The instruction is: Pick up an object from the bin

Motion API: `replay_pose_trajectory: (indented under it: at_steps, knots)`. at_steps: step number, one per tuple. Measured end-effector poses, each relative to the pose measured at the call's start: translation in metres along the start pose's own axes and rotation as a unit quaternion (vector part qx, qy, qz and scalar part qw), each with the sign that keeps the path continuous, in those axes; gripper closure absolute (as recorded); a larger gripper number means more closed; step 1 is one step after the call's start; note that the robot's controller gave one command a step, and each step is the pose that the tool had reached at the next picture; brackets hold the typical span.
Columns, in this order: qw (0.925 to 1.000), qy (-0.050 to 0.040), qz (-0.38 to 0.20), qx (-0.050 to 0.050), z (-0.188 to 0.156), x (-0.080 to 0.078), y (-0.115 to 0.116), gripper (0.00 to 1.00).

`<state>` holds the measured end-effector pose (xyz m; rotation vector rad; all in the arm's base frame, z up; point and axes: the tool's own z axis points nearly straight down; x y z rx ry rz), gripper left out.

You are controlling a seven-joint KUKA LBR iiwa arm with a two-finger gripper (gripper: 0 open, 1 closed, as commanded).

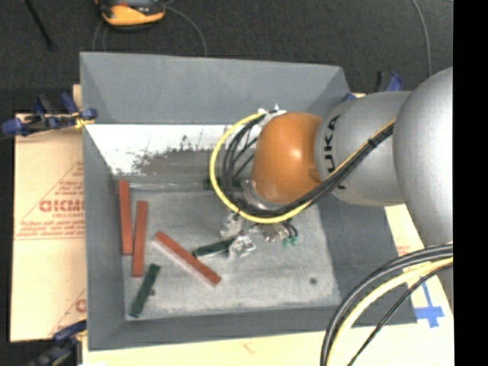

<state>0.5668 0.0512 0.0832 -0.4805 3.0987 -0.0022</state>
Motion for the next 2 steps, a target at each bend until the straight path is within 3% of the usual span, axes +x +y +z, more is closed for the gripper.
replay_pose_trajectory:
  at_steps: [1, 2]
  knots:
    - [0.9982, -0.0013, -0.06, 0.0, -0.033, -0.005, 0.002, 1.0]
    - [0.9952, 0.0015, -0.098, -0.001, -0.126, -0.011, 0.005, 1.0]
